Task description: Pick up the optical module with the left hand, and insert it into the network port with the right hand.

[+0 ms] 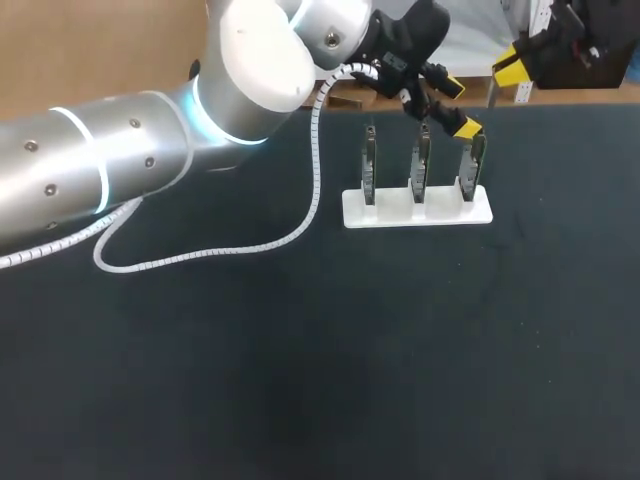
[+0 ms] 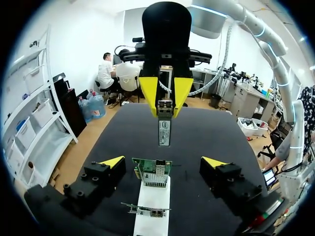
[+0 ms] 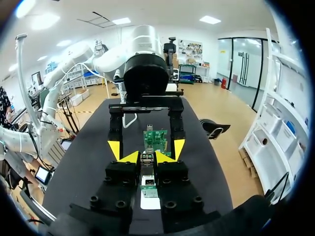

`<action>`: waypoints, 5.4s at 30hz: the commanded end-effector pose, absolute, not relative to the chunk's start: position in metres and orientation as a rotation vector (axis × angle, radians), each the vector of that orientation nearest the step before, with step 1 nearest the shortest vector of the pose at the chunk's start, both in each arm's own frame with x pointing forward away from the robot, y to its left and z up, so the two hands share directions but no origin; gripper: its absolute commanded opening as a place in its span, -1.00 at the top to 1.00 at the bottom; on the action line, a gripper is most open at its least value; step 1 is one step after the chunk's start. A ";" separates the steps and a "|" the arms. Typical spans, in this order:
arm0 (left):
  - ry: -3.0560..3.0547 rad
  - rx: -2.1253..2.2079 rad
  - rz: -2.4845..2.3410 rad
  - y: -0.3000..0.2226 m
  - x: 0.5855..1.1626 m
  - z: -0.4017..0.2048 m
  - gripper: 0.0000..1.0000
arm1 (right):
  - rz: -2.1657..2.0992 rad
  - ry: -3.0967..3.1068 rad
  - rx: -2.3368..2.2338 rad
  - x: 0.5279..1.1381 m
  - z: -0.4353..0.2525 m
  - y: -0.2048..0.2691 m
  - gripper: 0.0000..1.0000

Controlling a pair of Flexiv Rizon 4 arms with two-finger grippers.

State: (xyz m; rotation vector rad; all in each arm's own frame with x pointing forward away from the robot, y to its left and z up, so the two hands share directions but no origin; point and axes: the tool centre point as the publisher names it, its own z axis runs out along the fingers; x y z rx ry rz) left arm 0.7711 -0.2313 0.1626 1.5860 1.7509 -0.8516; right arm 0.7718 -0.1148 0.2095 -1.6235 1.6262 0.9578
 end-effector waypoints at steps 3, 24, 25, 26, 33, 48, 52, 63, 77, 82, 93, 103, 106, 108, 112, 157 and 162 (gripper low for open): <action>1.755 1.589 -0.851 -0.232 0.773 0.163 -1.00 | 0.953 1.617 -1.661 0.770 0.203 -0.111 1.00; 1.755 1.589 -0.851 -0.232 0.773 0.163 -1.00 | 0.953 1.620 -1.705 0.769 0.185 -0.109 1.00; 1.755 1.589 -0.851 -0.232 0.773 0.163 -1.00 | 0.953 1.621 -1.706 0.769 0.185 -0.110 1.00; 1.755 1.589 -0.851 -0.232 0.773 0.163 -1.00 | 0.956 1.622 -1.704 0.770 0.185 -0.110 1.00; 1.755 1.589 -0.851 -0.232 0.773 0.163 -1.00 | 0.961 1.626 -1.700 0.771 0.181 -0.110 1.00; 1.755 1.589 -0.851 -0.232 0.773 0.163 -1.00 | 0.955 1.625 -1.692 0.772 0.175 -0.111 1.00; 1.755 1.589 -0.851 -0.232 0.773 0.163 -1.00 | 0.951 1.628 -1.685 0.774 0.174 -0.111 1.00; 1.755 1.589 -0.851 -0.232 0.773 0.163 -1.00 | 0.946 1.633 -1.673 0.776 0.172 -0.109 1.00; 1.755 1.589 -0.851 -0.232 0.773 0.163 -1.00 | 0.917 1.652 -1.663 0.775 0.169 -0.108 1.00; 1.755 1.589 -0.851 -0.232 0.773 0.163 -1.00 | 0.919 1.660 -1.653 0.774 0.167 -0.108 1.00; 1.755 1.589 -0.851 -0.232 0.773 0.163 -1.00 | 0.934 1.684 -1.642 0.771 0.160 -0.110 1.00; 1.755 1.589 -0.851 -0.232 0.773 0.163 -1.00 | 0.944 1.682 -1.618 0.770 0.161 -0.114 -1.00; 1.755 1.589 -0.851 -0.232 0.773 0.163 -1.00 | 0.952 1.681 -1.592 0.771 0.164 -0.117 -1.00; 1.755 1.589 -0.851 -0.232 0.773 0.163 -1.00 | 0.950 1.679 -1.581 0.771 0.167 -0.120 -1.00; 1.755 1.589 -0.851 -0.232 0.773 0.163 -1.00 | 0.959 1.678 -1.557 0.770 0.173 -0.130 -1.00; 1.755 1.589 -0.851 -0.232 0.773 0.163 -1.00 | 1.063 1.569 -1.602 0.771 0.173 -0.112 1.00; 1.755 1.589 -0.851 -0.232 0.773 0.163 -1.00 | 1.073 1.567 -1.604 0.770 0.169 -0.109 1.00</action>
